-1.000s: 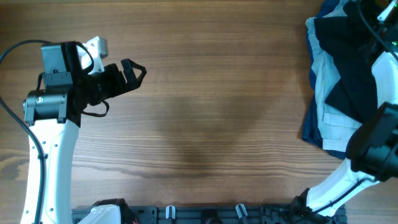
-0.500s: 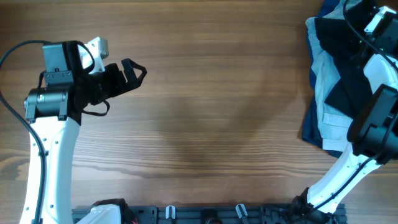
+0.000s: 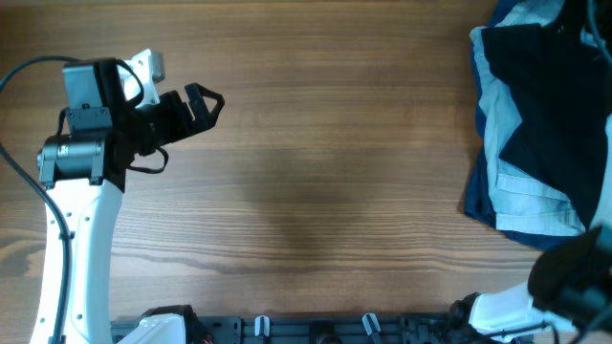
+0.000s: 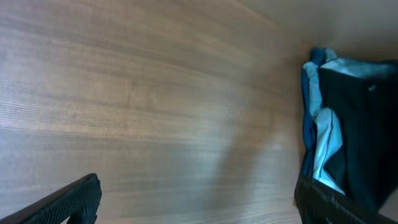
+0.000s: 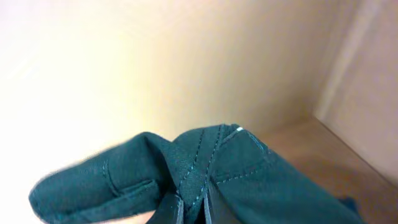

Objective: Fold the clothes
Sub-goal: 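Lift the black shorts with the right gripper and grasp its waistband with the left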

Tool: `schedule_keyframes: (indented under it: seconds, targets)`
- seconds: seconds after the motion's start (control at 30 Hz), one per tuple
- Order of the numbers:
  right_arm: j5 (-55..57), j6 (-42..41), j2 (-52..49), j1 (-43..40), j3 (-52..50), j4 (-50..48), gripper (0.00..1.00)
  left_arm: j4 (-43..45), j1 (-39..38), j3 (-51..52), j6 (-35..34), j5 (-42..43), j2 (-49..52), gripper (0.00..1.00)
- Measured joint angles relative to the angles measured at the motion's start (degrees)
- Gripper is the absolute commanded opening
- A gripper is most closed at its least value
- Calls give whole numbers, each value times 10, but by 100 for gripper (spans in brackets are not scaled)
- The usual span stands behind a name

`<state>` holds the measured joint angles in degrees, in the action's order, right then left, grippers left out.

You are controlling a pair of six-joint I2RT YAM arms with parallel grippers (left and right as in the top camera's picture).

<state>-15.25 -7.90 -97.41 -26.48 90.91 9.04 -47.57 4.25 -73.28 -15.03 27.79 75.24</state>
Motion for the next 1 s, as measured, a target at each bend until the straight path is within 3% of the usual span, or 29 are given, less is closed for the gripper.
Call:
schedule_keyframes:
  seconds: [0.13,0.27,0.5,0.77,0.8,0.87,0.9,0.97,1.0]
  targets:
    - [-94,-47,77,31,0,46,4,40,0,0,-3,0,2,100]
    - [-121,-64,131,134,0,63,4,68,0,0,-3,0,2,100]
    - [-149,-91,203,322,0,2,4,46,-1,0,-3,0,6,100]
    - [-165,-125,202,371,0,36,4,43,-20,0,-3,2,62,100]
    - [-169,-127,198,371,0,40,4,46,-31,0,-1,3,72,94]
    - [-187,-127,183,371,0,46,4,74,-53,0,8,7,91,51]
    - [-194,-129,178,371,0,47,4,112,-78,0,10,16,114,50]
    - [-206,-129,173,371,0,48,5,181,-107,-2,15,28,145,67]
    - [-211,-129,172,371,0,48,4,212,-128,-3,15,35,166,85]
